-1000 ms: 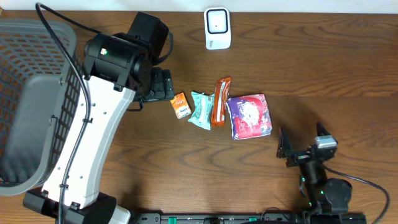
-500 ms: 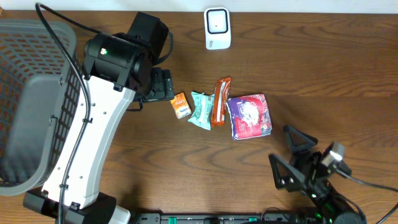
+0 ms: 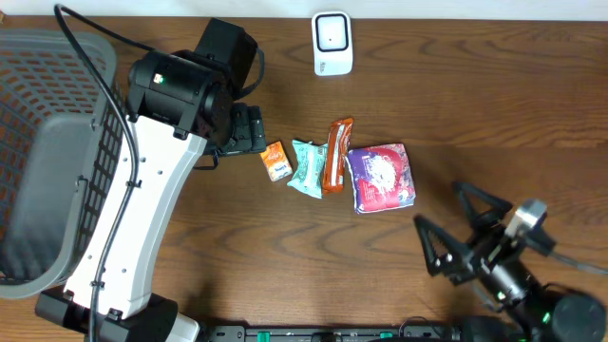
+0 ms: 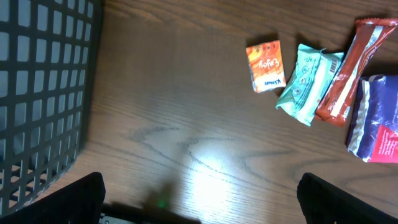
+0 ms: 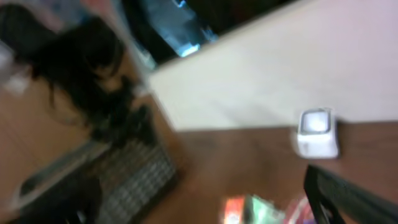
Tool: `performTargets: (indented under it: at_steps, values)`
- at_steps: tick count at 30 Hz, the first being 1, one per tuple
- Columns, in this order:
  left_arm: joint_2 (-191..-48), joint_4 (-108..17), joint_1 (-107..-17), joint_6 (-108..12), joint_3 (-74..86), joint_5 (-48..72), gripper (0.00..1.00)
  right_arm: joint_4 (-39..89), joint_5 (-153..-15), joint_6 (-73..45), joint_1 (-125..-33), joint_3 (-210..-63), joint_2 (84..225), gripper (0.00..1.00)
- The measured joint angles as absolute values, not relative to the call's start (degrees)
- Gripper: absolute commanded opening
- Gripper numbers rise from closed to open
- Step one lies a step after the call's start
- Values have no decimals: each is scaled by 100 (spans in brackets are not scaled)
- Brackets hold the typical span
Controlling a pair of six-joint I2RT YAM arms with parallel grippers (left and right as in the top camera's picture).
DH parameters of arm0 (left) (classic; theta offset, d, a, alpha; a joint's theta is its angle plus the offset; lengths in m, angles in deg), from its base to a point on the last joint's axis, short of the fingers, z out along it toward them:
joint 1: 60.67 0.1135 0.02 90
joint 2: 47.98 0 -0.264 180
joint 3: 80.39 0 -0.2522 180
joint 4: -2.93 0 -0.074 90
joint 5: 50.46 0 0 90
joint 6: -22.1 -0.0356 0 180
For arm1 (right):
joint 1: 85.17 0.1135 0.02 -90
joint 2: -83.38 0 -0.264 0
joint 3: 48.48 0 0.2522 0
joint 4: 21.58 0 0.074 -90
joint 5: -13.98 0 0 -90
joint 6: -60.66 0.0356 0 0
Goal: Scan the item barcode
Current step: 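Park the left arm and move the right gripper toward the tissue pack, then grasp the purple-red tissue pack with the right gripper and lift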
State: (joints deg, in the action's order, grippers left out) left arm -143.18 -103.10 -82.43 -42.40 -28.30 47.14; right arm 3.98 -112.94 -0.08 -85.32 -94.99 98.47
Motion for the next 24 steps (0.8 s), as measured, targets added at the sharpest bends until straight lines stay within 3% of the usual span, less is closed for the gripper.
performTargets:
  at_steps: [8, 14, 24]
  values:
    - [-14318, -10310, -8243, -4240, -2828, 4710, 98, 3726, -10191, -1890, -8532, -12242, 12698, 99]
    - [-14318, -10312, -8243, -4240, -2828, 4694, 98, 5477, -9952, -2821, -8532, -14100, 15137, 99]
    - [-14318, -10312, -8243, -4240, -2830, 4694, 98, 5903, -9911, -2832, -8532, -14664, 17038, 99]
